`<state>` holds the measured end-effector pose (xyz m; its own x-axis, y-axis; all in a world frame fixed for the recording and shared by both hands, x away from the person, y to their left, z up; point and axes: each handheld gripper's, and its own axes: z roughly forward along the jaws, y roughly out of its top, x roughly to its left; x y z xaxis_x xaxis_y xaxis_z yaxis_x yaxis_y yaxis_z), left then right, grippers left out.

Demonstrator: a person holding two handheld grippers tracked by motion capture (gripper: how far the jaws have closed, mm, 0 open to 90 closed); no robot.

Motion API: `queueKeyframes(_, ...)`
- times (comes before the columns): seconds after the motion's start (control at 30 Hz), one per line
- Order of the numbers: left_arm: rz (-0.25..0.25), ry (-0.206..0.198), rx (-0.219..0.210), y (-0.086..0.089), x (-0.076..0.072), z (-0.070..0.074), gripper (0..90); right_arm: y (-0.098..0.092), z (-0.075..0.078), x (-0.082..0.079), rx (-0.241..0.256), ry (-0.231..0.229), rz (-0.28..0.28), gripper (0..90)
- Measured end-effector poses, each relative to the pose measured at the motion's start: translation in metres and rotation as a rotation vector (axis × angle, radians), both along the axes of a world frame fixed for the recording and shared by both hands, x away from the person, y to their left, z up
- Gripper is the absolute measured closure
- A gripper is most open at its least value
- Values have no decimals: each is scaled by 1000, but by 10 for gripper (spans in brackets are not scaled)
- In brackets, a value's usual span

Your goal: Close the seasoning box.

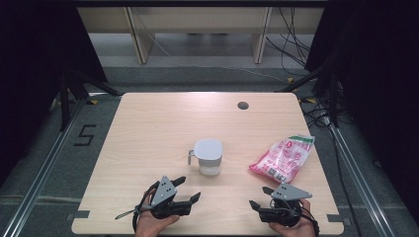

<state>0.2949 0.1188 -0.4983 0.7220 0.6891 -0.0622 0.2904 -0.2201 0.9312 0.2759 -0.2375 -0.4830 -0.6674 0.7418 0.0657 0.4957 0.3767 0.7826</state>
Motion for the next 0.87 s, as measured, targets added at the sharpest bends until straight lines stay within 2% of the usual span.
queueKeyframes(0.03, 0, 0, 0, 0, 0, 0, 266, 1, -1, -1, 8, 2, -6, 340)
queueKeyframes(0.07, -16, -19, 16, 1, 2, 0, 264, -1, -1, 1, -6, -13, 11, 340)
queueKeyframes(0.1, -16, -19, 16, 1, 2, 0, 264, -1, -1, 2, -8, -15, 16, 340)
queueKeyframes(0.2, -2, 3, 1, 0, 0, 0, 263, -1, -1, 2, -21, -28, 22, 340)
queueKeyframes(0.23, -5, 3, 3, 0, 1, -1, 263, 0, -2, 1, -11, -2, 7, 339)
queueKeyframes(0.3, 2, 3, 20, 2, 1, -1, 262, 0, -2, 1, -13, -4, 13, 339)
queueKeyframes(0.37, 2, 6, 3, 2, 2, -2, 262, 0, -2, 1, -13, -4, 12, 339)
queueKeyframes(0.63, 8, 9, 10, 5, 2, -1, 261, 1, -3, 1, -17, 5, 13, 338)
queueKeyframes(0.7, 13, 10, 25, 5, 3, -2, 260, 1, -3, 2, -17, 0, 26, 336)
queueKeyframes(0.77, 9, 13, 16, 5, 4, -3, 260, 1, -4, 2, -20, 2, 35, 334)
queueKeyframes(0.87, 15, 14, 41, 10, 6, -3, 256, 1, -3, 2, -25, 4, 34, 333)
